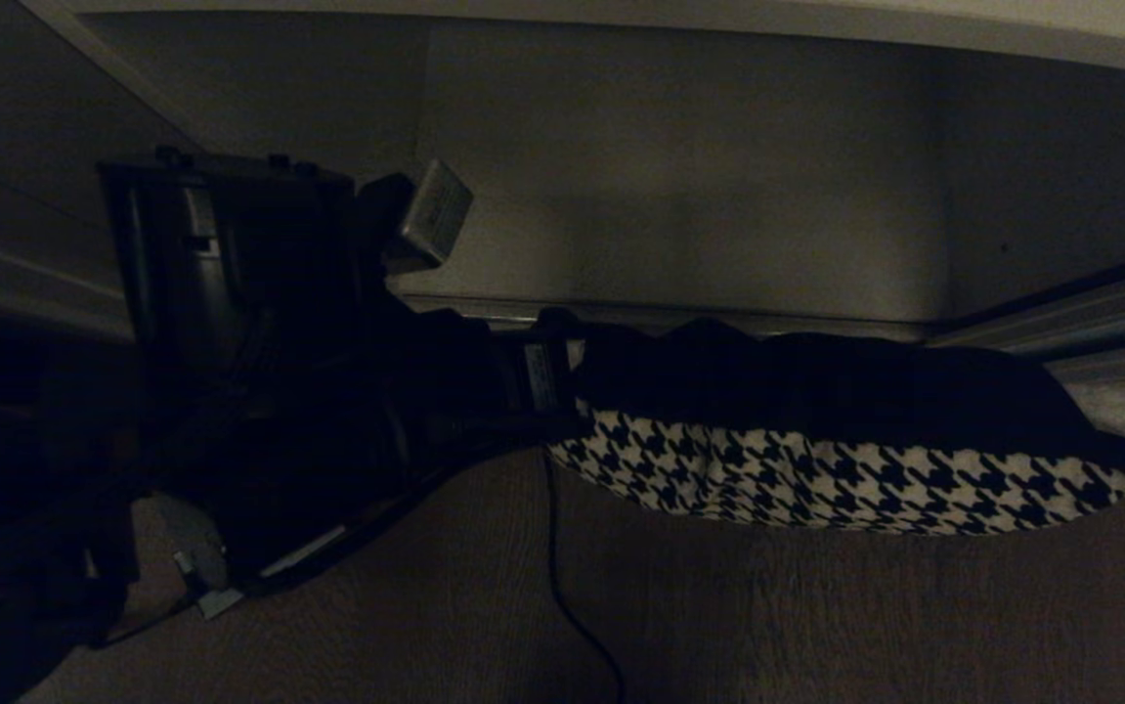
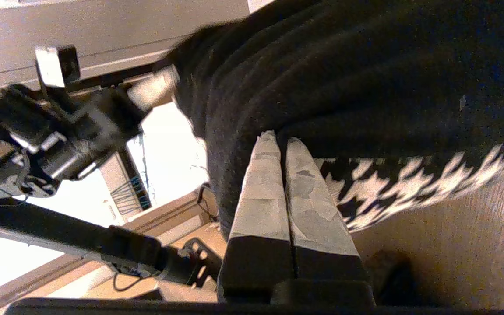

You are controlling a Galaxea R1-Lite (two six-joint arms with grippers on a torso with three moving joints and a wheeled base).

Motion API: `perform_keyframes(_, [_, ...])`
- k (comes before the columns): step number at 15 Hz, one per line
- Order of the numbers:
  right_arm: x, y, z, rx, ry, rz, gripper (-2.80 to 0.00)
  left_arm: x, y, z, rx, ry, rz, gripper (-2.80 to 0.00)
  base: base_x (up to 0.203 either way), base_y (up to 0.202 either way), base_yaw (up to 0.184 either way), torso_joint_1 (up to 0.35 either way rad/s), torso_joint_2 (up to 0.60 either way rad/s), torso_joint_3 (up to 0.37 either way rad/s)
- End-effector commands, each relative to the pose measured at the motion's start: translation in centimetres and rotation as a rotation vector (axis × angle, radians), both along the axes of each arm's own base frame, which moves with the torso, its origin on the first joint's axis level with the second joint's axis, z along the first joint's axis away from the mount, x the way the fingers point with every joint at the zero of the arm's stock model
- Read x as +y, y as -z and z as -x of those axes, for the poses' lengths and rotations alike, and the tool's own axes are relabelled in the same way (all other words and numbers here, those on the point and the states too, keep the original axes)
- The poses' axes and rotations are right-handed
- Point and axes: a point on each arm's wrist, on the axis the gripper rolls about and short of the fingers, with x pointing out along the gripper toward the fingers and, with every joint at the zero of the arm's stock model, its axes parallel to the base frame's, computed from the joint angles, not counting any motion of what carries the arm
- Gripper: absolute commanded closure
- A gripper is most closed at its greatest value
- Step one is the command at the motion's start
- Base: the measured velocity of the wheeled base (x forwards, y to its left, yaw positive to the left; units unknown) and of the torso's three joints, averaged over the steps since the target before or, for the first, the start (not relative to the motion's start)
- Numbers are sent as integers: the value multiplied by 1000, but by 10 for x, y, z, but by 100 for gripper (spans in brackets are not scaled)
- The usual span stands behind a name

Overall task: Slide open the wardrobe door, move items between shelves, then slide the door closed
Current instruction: Place the pillow on the lower shelf

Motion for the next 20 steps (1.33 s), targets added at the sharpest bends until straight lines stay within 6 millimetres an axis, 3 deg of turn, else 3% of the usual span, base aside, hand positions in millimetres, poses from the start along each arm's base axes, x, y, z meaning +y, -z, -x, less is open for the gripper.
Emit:
perform_keyframes(1, [-1,1,-14,6,-3,-4,0,-2,-5,-15,-16,-41,19,0,0,0,0,0,0,0])
perform_keyframes(4, [-1,-15,-24,-43,-5,-3,0,2,-30,-17,-81,-59,73,0,0,0,0,0,0,0])
perform_keyframes(10, [-2,-43,-29,-130,-6,1,0,4,-60,-18,-168,-58,114,0,0,0,0,0,0,0])
perform_keyframes(16, [-1,-50,-10,-173,-6,2,0,10,-72,0,-198,-28,125,0,0,0,0,0,0,0])
perform_keyframes(20, [0,-51,-3,-185,-22,2,0,11,-65,17,-181,18,108,0,0,0,0,0,0,0])
